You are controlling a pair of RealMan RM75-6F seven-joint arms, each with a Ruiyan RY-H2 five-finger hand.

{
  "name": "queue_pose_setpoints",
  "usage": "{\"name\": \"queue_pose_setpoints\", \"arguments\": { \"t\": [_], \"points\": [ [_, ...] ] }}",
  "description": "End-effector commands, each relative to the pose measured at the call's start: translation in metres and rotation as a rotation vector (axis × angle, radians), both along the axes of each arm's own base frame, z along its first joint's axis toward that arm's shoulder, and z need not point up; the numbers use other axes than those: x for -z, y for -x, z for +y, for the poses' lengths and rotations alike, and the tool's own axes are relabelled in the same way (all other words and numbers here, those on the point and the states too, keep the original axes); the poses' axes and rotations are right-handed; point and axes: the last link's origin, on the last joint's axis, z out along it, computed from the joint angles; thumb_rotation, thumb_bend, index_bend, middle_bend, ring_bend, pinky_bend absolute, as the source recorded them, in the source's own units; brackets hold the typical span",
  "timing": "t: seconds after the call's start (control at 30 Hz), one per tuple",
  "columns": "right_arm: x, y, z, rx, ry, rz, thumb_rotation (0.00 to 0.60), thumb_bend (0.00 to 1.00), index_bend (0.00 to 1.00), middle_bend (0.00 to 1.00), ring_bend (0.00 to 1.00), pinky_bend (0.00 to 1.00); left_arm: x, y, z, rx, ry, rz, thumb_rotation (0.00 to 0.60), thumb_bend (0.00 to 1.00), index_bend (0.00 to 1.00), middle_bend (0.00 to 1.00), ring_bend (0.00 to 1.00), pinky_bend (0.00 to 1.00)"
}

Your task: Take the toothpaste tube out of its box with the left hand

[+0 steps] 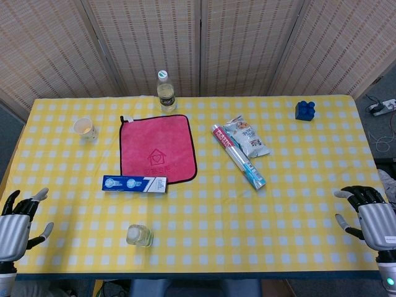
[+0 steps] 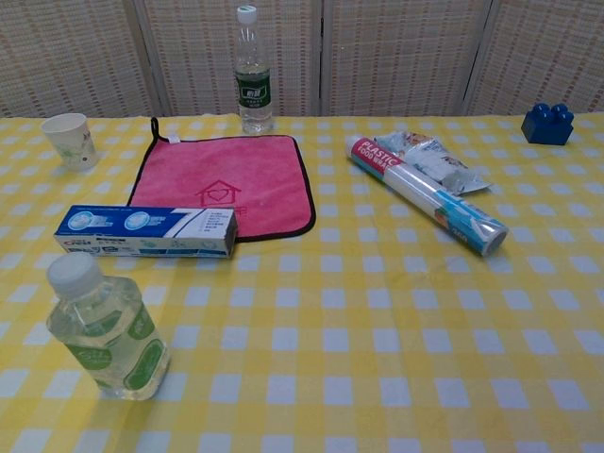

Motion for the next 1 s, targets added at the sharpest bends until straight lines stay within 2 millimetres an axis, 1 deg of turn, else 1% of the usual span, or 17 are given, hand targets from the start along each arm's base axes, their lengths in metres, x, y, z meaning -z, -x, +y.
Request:
{"name": "queue_pose_setpoints", "arguments": {
  "t": [0.03,0.3,0.5,0.63,0.83,1.0],
  "points": [
    [0.0,-0.001,0.0,0.0,-0.001,0.0,0.6,0.25,0.34,0.31,0.22,0.21,0.0,0.001,0.0,0.0,0.001,0.001,0.6,0.31,0.16,0.27,0.29,0.07],
    [-0.002,-0.002,0.0,-0.005,0.011,-0.002,0.6,0.25,0.34,0.31,0.22,0.21,-0.001,-0.001,0.003,0.02,-0.002,0.002,0.6,0.31,0.16,0.27,0.29,0.07],
    [-0.006,-0.003,0.001,-0.01,0.029,0.0,0.6,0.25,0.34,0.31,0.22,0.21,0.0,-0.012,0.015,0.076,0.027,-0.006,0.6,0.31,0.16,0.27,0.29,0.07],
    [-0.008,-0.004,0.0,-0.014,0.034,0.003,0.6,0.25,0.34,0.31,0.22,0.21,0.004,-0.025,0.03,0.136,0.068,-0.003,0.6,0.31,0.16,0.27,0.29,0.07],
    [-0.01,-0.009,-0.003,-0.029,0.039,0.011,0.6,0.25,0.34,0.31,0.22,0.21,0.016,-0.057,0.061,0.225,0.154,0.021,0.6,0.31,0.15,0.26,0.27,0.07],
    [-0.012,-0.012,-0.005,-0.036,0.045,0.019,0.6,0.25,0.34,0.31,0.22,0.21,0.034,-0.078,0.087,0.24,0.256,0.063,0.6,0.31,0.08,0.19,0.19,0.07]
  ]
}}
